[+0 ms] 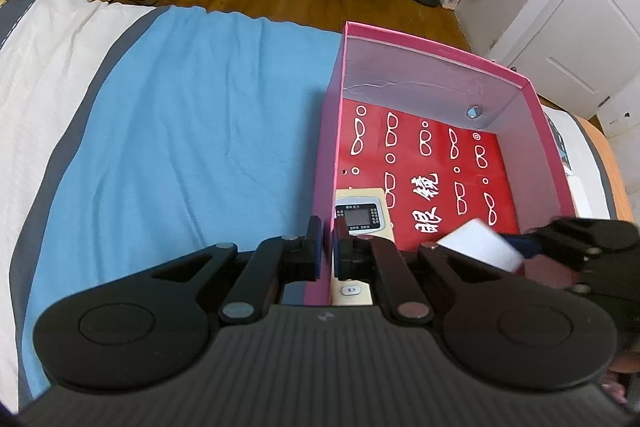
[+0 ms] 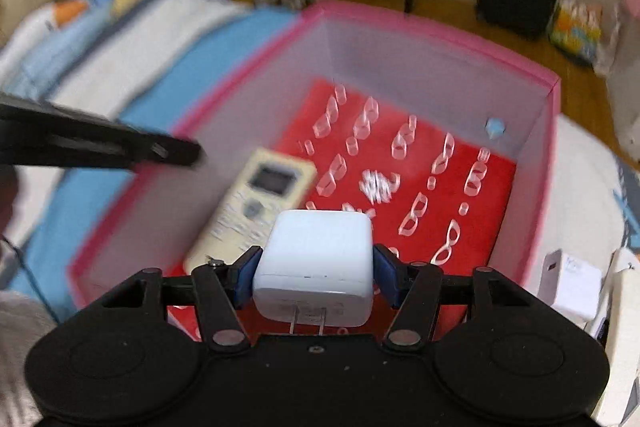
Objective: Organize rigid objects
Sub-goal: 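Lower the white charger into the pink box and open the right gripper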
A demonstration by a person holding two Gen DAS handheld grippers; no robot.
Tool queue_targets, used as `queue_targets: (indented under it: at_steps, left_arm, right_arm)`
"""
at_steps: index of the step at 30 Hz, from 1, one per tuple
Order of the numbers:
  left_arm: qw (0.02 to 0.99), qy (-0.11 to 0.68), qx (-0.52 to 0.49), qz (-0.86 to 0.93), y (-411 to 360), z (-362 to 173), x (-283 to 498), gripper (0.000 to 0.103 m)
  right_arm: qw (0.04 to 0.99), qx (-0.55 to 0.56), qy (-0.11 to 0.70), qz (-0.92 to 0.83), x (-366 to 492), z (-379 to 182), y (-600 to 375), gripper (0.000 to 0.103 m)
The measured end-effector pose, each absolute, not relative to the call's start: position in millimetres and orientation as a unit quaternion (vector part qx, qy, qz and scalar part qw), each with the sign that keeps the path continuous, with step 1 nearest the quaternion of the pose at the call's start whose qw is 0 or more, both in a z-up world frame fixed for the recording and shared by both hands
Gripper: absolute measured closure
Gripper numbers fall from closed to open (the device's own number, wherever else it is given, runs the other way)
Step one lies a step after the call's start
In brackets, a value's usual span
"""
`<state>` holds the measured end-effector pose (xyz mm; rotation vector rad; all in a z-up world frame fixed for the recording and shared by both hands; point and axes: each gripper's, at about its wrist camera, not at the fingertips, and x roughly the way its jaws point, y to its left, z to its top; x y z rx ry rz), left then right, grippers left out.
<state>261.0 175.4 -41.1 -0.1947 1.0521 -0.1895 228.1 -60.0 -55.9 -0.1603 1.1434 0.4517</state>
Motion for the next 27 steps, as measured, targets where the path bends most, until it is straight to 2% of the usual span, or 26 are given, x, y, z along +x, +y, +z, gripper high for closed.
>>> queue_targets:
  at_steps: [2,8,13,18,22,27]
  left_arm:
    - [0.855,0.501,-0.095,-0.093,176,-41,260,0.096]
    - [0.858,0.497,-0.087,-0.091,171,-40,261,0.096]
    - [0.859,0.497,-0.086,-0.089,170,-39,259,0.097]
    - [0.859,0.497,-0.080,-0.089,170,-39,258,0.097]
    - [0.863,0.492,-0.067,-0.092,167,-37,257,0.097]
    - [0.860,0.497,-0.066,-0.089,165,-37,258,0.097]
  right_arm:
    - [0.797,-0.067,0.567,0.199,233,-68,-61,0.040]
    - [0.799,0.005,0.559,0.221,227,-47,-81,0.045]
    - [0.838,0.024,0.485,0.250,203,3,-115,0.045]
    - [0.864,0.020,0.453,0.218,205,31,-167,0.045]
    - [0.869,0.037,0.462,0.175,212,23,-215,0.045]
    - [0.867,0.053,0.472,0.148,226,-14,-245,0.045]
